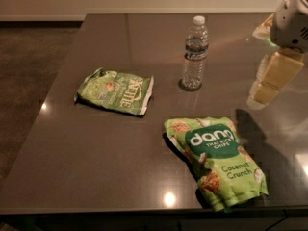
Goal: Move water bottle near green rice chip bag
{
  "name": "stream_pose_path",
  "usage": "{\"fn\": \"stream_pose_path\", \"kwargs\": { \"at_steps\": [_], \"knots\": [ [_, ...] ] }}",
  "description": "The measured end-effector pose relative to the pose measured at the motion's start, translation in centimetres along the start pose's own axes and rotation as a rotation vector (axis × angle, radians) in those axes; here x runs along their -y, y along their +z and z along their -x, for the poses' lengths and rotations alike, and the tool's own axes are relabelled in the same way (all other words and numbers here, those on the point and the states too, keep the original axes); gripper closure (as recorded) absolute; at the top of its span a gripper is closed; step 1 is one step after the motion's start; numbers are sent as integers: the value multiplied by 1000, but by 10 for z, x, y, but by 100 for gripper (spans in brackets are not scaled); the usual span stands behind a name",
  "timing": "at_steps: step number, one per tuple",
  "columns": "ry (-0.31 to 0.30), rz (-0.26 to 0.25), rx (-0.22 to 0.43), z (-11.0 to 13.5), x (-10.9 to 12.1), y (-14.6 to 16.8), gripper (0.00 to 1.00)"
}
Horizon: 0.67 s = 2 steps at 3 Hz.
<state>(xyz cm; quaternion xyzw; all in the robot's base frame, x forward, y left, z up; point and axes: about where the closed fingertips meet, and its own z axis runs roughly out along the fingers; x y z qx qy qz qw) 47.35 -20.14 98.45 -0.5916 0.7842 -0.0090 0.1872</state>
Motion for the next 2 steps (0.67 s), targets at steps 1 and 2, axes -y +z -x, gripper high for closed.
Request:
{"fn": "stream_pose_path", "kwargs": {
  "at_steps": [1,2],
  "knots": [
    [30,3,84,25,25,16,0],
    [77,-49,132,47,57,38,0]
  ]
}}
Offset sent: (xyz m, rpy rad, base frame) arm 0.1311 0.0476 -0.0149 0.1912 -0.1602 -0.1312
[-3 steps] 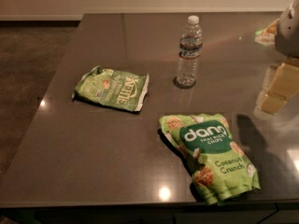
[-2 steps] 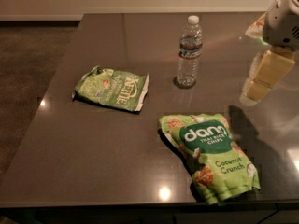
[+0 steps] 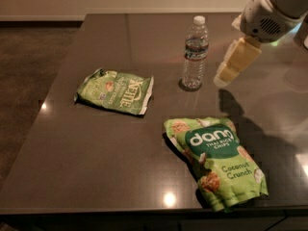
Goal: Move water bottle near green rice chip bag
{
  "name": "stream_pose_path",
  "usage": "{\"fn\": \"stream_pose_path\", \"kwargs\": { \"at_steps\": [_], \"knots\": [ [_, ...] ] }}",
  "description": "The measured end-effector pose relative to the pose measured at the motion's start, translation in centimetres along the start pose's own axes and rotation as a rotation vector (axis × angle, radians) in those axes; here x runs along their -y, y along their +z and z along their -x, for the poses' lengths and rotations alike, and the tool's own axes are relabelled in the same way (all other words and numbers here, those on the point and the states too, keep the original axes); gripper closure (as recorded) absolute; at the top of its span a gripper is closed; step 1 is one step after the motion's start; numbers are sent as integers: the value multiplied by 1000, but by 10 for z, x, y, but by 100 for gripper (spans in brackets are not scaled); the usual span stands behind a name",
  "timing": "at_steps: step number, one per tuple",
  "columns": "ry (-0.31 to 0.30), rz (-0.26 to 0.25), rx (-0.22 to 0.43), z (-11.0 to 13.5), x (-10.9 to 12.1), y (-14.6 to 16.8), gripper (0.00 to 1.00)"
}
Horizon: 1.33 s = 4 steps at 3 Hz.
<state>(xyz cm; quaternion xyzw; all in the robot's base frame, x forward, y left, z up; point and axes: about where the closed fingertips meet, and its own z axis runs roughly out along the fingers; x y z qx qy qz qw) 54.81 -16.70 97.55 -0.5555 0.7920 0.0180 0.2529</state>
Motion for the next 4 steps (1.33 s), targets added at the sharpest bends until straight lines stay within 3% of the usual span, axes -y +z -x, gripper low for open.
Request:
{"fn": "stream_pose_path", "kwargs": {
  "at_steps": [1,2,3,4],
  "knots": [
    [76,-63,49,15,34,22,0],
    [139,-74,102,28,57,41,0],
    [183,-36,148,41,67,58,0],
    [210,0,185,49,71,69,19]
  ]
}}
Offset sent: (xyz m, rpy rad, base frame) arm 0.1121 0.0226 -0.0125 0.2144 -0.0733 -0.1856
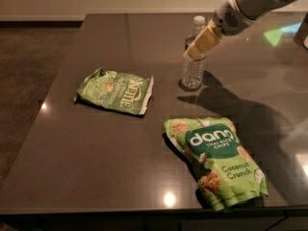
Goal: Move water bottle near green rice chip bag
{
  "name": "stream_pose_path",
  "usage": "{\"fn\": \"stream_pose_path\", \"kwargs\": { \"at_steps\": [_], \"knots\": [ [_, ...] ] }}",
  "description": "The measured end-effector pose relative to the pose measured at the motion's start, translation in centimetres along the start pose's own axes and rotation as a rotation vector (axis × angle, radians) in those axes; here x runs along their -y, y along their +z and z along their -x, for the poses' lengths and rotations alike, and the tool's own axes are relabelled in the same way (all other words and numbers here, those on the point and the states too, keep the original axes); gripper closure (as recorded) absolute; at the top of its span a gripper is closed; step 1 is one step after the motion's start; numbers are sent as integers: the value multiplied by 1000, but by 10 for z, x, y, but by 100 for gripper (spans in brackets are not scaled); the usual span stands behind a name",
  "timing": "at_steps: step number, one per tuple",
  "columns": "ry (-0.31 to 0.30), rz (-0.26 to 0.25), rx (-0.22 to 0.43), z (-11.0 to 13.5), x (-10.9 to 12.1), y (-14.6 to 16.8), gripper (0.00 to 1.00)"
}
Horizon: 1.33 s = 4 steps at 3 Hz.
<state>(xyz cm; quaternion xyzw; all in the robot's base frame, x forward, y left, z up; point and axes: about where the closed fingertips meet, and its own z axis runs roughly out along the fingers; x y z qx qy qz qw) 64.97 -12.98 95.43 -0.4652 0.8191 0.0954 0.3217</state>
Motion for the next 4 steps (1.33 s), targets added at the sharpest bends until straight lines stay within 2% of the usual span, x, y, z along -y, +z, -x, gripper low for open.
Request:
{"fn": "stream_pose_path", "kwargs": {
  "at_steps": [2,3,4],
  "knots": [
    [31,65,43,4,-3,3,65],
    [33,94,73,-1,-12,-17,88],
    [23,119,97,-14,-27,-44,100]
  ]
}}
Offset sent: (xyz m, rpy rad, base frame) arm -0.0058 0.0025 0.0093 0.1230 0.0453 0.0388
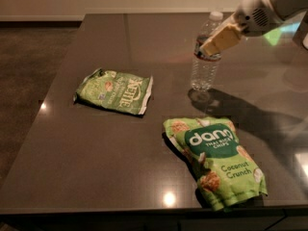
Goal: Move water bottle near green rice chip bag
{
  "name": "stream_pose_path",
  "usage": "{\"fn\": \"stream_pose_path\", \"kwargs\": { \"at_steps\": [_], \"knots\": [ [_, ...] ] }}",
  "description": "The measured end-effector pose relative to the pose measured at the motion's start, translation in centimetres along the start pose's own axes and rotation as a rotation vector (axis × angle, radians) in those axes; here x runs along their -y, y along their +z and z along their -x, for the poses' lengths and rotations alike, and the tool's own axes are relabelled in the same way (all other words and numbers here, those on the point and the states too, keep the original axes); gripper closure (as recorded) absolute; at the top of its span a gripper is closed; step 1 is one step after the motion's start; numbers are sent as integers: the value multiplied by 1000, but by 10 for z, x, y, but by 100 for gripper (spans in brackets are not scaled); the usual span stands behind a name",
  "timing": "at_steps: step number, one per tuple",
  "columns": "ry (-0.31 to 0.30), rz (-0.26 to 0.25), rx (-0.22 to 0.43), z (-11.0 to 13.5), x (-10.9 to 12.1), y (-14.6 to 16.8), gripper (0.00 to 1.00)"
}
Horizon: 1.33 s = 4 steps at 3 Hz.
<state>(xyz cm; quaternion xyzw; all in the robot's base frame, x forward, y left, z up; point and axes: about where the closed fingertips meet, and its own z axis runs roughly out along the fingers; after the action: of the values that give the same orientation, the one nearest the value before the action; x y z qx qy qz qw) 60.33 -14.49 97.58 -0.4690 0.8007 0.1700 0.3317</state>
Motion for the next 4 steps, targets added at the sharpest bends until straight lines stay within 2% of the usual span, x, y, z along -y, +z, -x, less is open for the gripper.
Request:
{"fn": "stream_pose_path", "kwargs": {
  "at_steps": [2,4],
  "knots": [
    [-58,38,-3,-35,-38,-34,100],
    [-94,70,-12,-55,-62,-32,100]
  ]
}}
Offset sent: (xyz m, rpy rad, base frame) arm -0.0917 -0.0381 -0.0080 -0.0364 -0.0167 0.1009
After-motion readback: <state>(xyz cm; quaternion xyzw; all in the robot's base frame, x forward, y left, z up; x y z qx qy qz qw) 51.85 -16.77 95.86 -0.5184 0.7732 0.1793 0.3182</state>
